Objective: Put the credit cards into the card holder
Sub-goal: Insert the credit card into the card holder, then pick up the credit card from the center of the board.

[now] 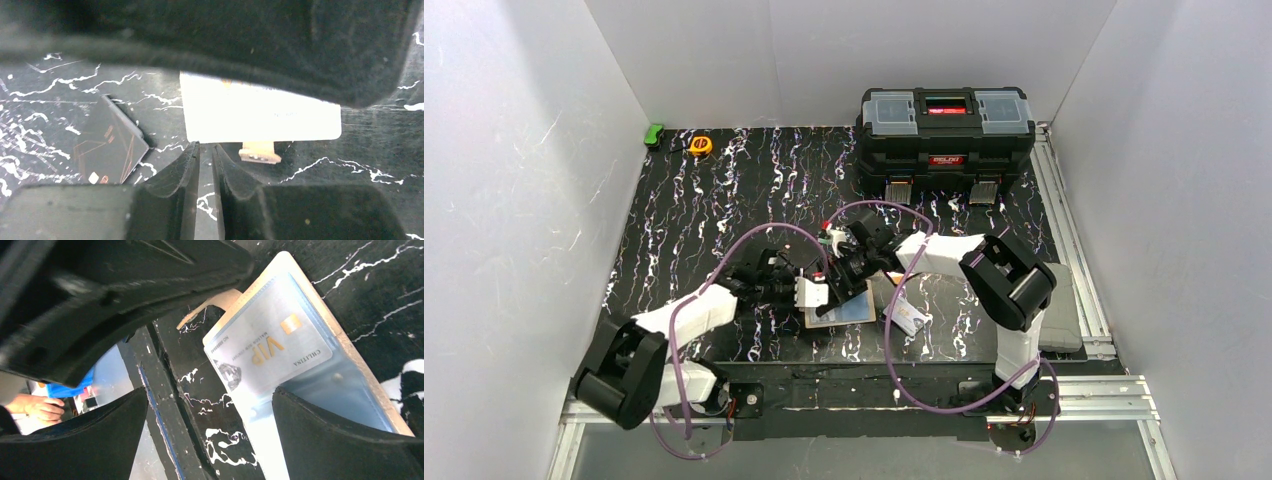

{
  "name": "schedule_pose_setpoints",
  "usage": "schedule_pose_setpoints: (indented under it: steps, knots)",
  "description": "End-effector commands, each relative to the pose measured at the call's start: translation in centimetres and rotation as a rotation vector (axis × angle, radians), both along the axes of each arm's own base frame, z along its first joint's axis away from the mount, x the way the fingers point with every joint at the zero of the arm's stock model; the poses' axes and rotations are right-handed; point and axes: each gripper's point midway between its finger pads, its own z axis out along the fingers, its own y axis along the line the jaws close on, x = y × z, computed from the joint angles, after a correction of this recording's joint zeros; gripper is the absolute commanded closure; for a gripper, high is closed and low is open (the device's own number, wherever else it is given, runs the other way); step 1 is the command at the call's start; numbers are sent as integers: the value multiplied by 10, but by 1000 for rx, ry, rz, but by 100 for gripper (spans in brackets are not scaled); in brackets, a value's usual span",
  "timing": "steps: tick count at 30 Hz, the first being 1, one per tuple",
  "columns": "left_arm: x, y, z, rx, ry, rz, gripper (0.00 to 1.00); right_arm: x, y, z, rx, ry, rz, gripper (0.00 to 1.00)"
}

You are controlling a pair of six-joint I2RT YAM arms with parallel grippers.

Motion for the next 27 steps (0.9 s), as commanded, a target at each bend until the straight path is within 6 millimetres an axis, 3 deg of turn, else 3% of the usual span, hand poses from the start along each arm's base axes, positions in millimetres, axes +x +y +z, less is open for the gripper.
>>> schedule_pose_setpoints:
  steps: [1,5,8,11,13,14,16,18,20,22,24,27]
  knots:
    - [-1,20,29,-7,31,130,82,19,-15,31,20,-104,-44,0]
    - [15,36,59,-4,76,267,77,43,-29,48,11,-146,-124,0]
    - [29,50,80,13,115,388,75,72,-42,60,48,-51,-257,0]
    - [45,64,110,-8,141,501,71,113,-59,69,104,138,-389,0]
    - [54,72,129,-30,148,560,64,134,-70,51,44,245,-479,0]
    - [61,76,141,-56,142,601,55,142,-77,34,-60,226,-535,0]
    - [74,89,151,-78,127,705,40,149,-92,19,-314,64,-571,0]
    - [80,99,158,-104,123,772,5,156,-98,28,-462,-94,-578,0]
    - [84,105,166,-174,154,832,2,166,-103,45,-521,-217,-616,0]
    - [85,104,175,-262,205,851,2,176,-102,64,-475,-244,-688,0]
    - [82,101,177,-297,238,816,2,184,-106,77,-417,-177,-762,0]
    - [84,100,173,-321,264,802,2,192,-98,96,-150,-22,-757,0]
